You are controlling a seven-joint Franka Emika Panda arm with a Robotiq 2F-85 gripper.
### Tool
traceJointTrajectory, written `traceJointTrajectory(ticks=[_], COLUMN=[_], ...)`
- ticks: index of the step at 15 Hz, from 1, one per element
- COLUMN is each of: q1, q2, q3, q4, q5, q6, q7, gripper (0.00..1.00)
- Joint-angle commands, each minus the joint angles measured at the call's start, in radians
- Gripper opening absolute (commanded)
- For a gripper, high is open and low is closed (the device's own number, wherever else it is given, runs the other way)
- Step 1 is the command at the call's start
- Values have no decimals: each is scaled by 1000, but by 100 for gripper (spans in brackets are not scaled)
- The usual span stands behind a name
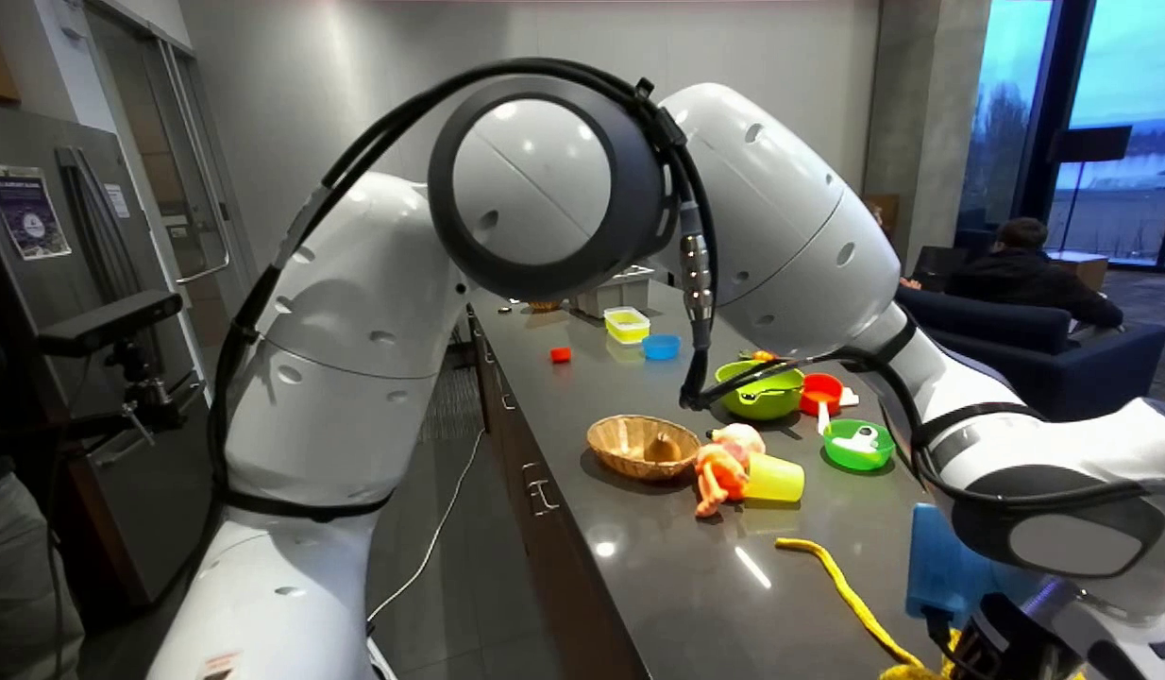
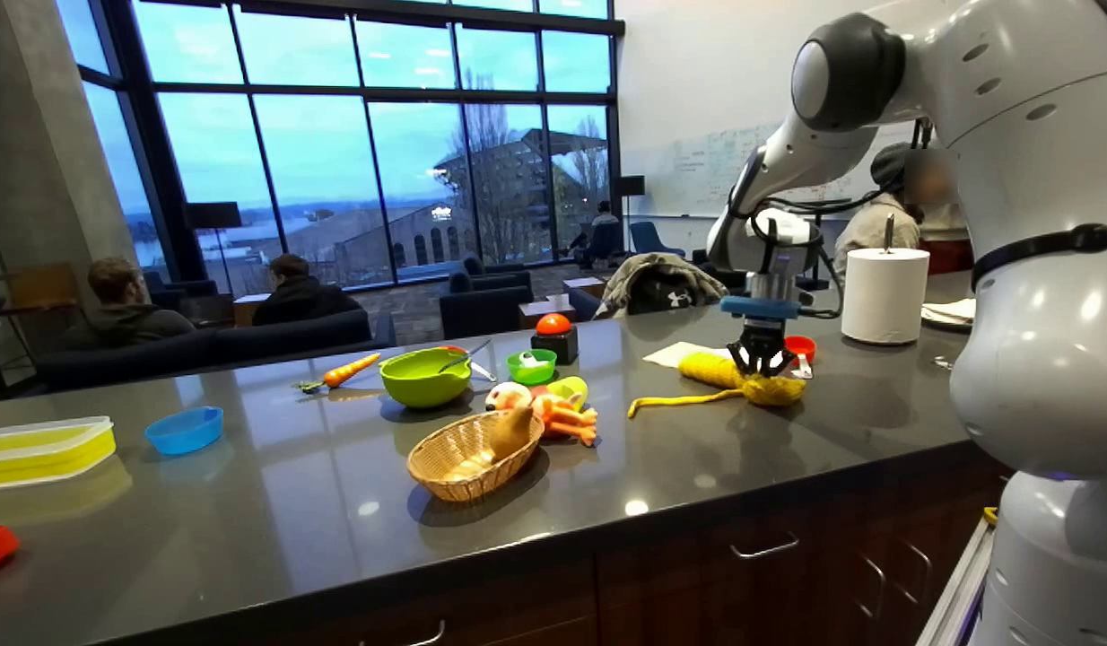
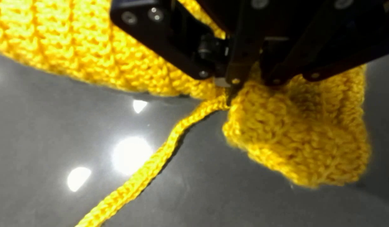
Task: Use the yellow cloth to clean the table
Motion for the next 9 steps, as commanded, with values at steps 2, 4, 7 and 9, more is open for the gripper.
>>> traceJointTrajectory(ticks=[2,4,7,9], q1=[-68,-91,-115,-107], q2=[84,86,89,79], q3=[-43,-53,-66,-60], q4=[-29,-33,-42,-53], q5=[39,59,70,56], q6=[-1,-14,-29,-43], q7=[-25,-32,-42,-59], gripper=[0,0,0,0])
